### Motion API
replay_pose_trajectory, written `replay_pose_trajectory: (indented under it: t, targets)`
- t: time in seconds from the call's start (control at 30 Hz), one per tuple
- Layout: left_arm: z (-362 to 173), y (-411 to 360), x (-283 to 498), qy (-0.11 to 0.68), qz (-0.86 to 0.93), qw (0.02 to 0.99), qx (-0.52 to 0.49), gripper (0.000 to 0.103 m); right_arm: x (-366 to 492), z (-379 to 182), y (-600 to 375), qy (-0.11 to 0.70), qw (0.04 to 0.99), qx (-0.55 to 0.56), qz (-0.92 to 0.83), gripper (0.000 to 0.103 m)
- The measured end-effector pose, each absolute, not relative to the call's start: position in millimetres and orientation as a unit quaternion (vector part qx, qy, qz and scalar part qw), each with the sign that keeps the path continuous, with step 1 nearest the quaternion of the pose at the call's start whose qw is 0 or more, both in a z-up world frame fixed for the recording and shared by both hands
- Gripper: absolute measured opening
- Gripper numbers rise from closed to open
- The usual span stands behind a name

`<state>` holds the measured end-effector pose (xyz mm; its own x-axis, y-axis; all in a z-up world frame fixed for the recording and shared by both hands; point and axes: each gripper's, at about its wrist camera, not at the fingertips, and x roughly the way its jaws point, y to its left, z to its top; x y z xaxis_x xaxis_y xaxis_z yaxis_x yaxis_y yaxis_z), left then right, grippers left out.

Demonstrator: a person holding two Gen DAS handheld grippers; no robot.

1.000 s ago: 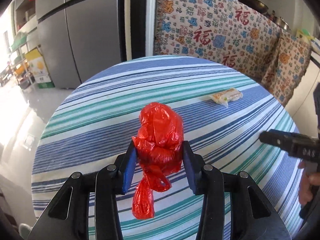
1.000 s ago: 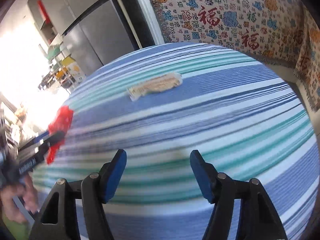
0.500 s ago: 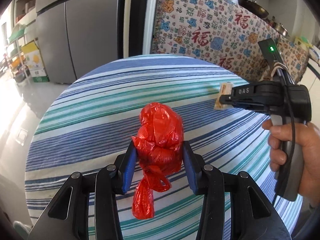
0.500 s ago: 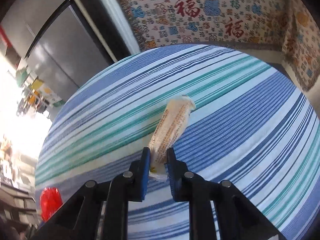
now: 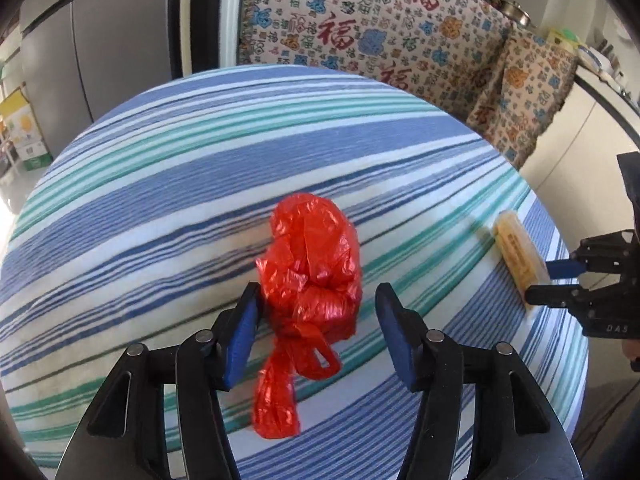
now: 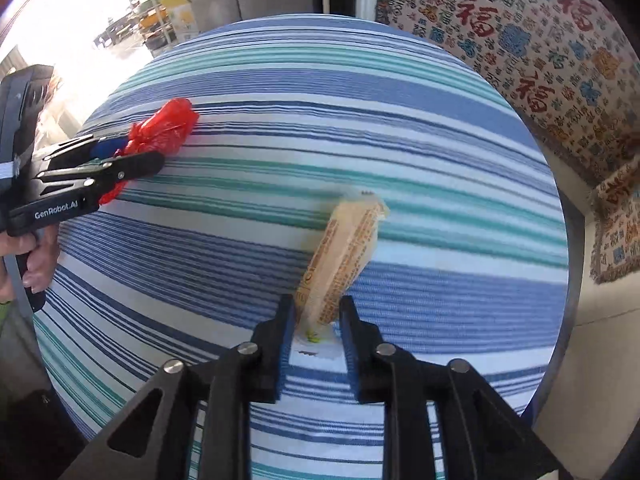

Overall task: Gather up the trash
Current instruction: 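Grasp the red plastic bag with the left tool while the right tool grasps the snack wrapper, then carry the red bag and snack wrapper over the blue wastebasket with both tools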

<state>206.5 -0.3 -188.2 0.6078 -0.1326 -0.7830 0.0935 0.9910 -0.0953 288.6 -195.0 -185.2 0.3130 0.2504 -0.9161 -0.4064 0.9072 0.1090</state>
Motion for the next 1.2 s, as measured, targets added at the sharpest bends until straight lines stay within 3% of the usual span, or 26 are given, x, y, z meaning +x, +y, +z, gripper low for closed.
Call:
replay_pose_trajectory:
  t: [0.03,0.13,0.23,0.57,0.6,0.63,0.67,0.7,0.93,1.2]
  targets:
    - [-187,-3,204,0.437,-0.066,0.897,-0.012,0.064,286,-186,-202,0.546,0.813,-0.052,0.196,0.043]
    - [-179,-3,200,0.443,-0.103,0.891,-0.006,0.069,281,-179,-208,0.53,0.827,-0.025,0.186,0.044]
    - [-166,4,196,0.432,-0.11,0.895,0.009,0.082,282,-170,-200,0.519,0.836,-0.02,0.174,0.05]
    - [-166,2,210,0.431,-0.107,0.896,0.022,0.082,304,-180,-179,0.536,0.834,-0.038,0.129,0.05]
    - [-167,0,211,0.431,-0.106,0.896,0.028,0.08,305,-182,-179,0.536,0.834,-0.039,0.125,0.049]
    - [-167,-2,211,0.43,-0.102,0.897,0.034,0.077,302,-180,-181,0.533,0.837,-0.038,0.119,0.032]
    - [-168,-3,211,0.428,-0.098,0.897,0.041,0.058,301,-179,-183,0.529,0.841,-0.036,0.113,0.016]
    - [-168,-4,213,0.431,-0.097,0.896,0.048,0.038,298,-175,-184,0.524,0.843,-0.032,0.113,0.014]
    - [-143,-1,200,0.407,-0.106,0.907,0.011,0.032,264,-142,-203,0.49,0.863,-0.02,0.123,0.013]
    - [-111,-88,178,0.386,-0.196,0.901,0.005,0.032,219,-118,-278,0.47,0.878,0.029,0.089,0.013]
